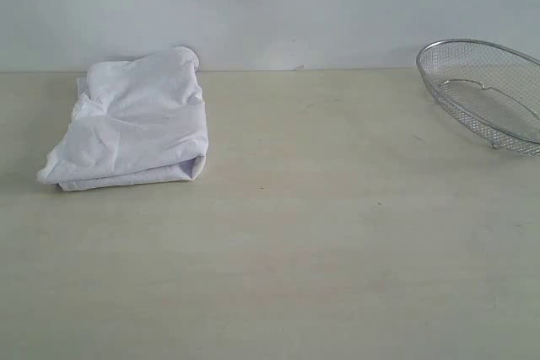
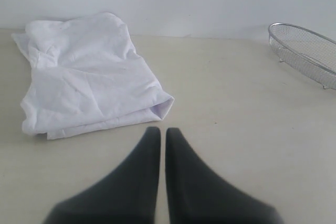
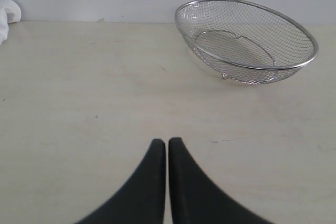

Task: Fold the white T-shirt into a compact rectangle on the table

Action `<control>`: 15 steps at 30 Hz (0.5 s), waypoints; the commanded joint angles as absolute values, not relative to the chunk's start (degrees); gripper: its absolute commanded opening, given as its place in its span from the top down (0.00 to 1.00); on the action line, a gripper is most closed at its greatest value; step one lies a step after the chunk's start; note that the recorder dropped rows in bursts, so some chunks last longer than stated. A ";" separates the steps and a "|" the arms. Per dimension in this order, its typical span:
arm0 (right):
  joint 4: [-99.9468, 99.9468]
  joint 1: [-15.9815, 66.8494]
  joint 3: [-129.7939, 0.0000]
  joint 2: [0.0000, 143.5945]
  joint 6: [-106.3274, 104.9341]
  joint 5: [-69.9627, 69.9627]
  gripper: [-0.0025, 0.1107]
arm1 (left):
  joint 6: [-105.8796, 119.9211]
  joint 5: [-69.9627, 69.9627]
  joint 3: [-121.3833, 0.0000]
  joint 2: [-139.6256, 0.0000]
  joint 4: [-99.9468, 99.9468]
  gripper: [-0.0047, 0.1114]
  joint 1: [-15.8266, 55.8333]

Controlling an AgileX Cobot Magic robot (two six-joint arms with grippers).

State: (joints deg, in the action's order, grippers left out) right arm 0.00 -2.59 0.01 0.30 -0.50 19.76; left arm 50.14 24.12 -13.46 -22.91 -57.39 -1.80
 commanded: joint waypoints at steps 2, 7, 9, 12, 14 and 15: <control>-0.52 -2.83 0.00 0.00 -0.32 19.51 0.98 | 49.68 23.56 -13.13 -22.38 -58.05 0.92 -1.44; -0.52 -2.83 0.00 0.00 -0.32 19.51 0.98 | 52.02 19.86 -11.95 -16.68 -57.82 0.92 -2.72; -0.52 -2.83 0.00 0.00 -0.32 19.51 0.98 | 51.91 17.90 -11.27 -9.13 -58.00 0.92 -4.13; -0.52 -2.83 0.00 0.00 -0.32 19.51 0.98 | 51.91 17.66 -11.27 0.00 -58.00 0.92 -5.44; -0.52 -2.83 0.00 0.00 -0.34 19.51 0.98 | 51.06 17.27 -11.27 0.00 -58.00 0.92 -5.44; -0.52 -2.83 0.00 0.00 -0.34 19.51 0.98 | 50.56 16.86 -11.27 0.00 -58.98 0.92 -5.44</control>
State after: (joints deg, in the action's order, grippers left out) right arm 0.00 -2.62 0.01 0.30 -0.50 19.76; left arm 51.55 17.74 -11.50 -0.35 -57.56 -5.32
